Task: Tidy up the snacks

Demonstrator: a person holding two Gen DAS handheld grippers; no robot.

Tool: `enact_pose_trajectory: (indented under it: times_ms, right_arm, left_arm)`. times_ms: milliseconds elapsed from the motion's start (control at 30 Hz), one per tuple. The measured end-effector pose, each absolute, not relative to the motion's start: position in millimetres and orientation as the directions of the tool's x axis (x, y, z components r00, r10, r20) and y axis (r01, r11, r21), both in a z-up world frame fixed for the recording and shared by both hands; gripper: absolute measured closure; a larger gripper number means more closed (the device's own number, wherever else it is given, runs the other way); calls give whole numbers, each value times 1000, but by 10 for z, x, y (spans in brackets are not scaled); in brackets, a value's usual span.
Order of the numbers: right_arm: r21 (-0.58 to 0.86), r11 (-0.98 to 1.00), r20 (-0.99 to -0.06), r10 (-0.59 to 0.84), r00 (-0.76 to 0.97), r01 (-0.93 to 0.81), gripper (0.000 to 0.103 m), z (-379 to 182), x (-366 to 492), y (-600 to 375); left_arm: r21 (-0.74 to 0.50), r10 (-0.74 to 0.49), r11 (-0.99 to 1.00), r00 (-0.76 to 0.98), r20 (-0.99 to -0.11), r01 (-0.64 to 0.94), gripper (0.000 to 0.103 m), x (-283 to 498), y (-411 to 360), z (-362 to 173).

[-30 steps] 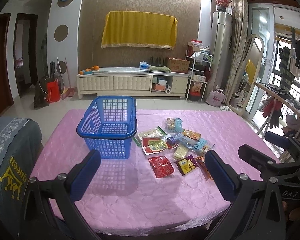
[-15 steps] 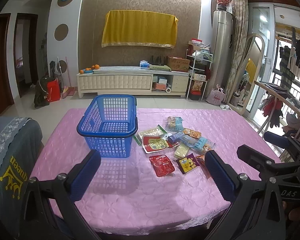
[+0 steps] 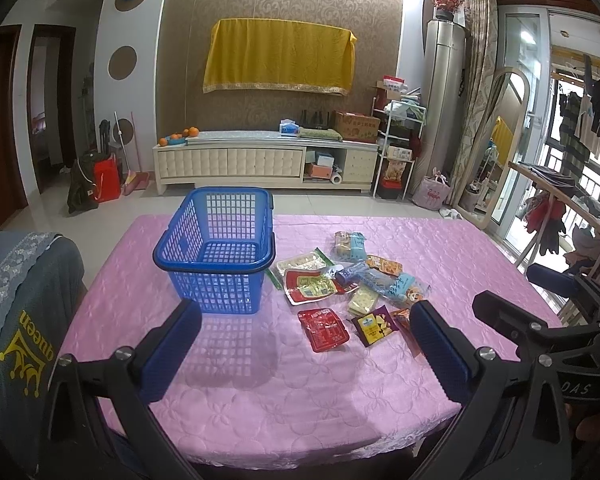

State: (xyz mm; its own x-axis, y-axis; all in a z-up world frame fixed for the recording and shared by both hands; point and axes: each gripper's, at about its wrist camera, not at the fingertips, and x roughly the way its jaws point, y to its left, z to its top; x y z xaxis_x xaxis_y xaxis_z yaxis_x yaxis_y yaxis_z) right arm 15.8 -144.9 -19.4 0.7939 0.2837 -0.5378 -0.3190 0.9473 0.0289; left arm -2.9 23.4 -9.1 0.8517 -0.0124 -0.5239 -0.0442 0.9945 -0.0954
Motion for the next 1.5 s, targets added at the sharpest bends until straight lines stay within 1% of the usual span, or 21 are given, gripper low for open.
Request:
enact_pose_trajectory:
  times_ms: [333,700,800,900,933,1033,1100,1200,1267,1500]
  right_arm:
    - [29,947,-538,285,793,-321,0,-192,160,-1446]
    - [13,948,-529,276,803,-317,0,-155,195,-1488]
    - [12,953,-525,263,810,-302,0,-108,257,-1547]
    - [11,960,-516,245,821,-280,0,-104,350,-1641]
    - [-2,963,-508,231,830,-269,0,-107,384,-1671]
    - [-53,973,-501,168,849,-225,0,-133,540,-1776]
    - [-57,972,-522,165,837,-228,0,-165,646,-1827]
    - [-24,965,-575,201,793,-262,0,-269,854,-1915]
    - [-25,964,-609,195,769,-265,0,-370,1018,-1969]
    - [-38,952,-684,197,703,-304,0,-669,1447,-2061]
  left_arm:
    - [-111,-27,993,849,-528,-37,0,-8,246,-106]
    - [-101,-31,995,850,-526,-26,0,98,219,-36]
    - [-104,-43,994,850,-524,-14,0,190,183,-3]
    - [-141,-87,990,831,-550,10,0,355,160,-16]
    - [-152,-105,988,821,-562,22,0,437,138,-36]
    - [-131,-98,991,809,-580,26,0,607,42,-95]
    - [-127,-104,991,800,-591,35,0,734,-19,-137]
    - [-131,-120,990,777,-618,48,0,935,-113,-226]
    - [-130,-122,990,763,-634,49,0,1064,-175,-300]
    - [-123,-123,991,705,-699,50,0,1554,-342,-609]
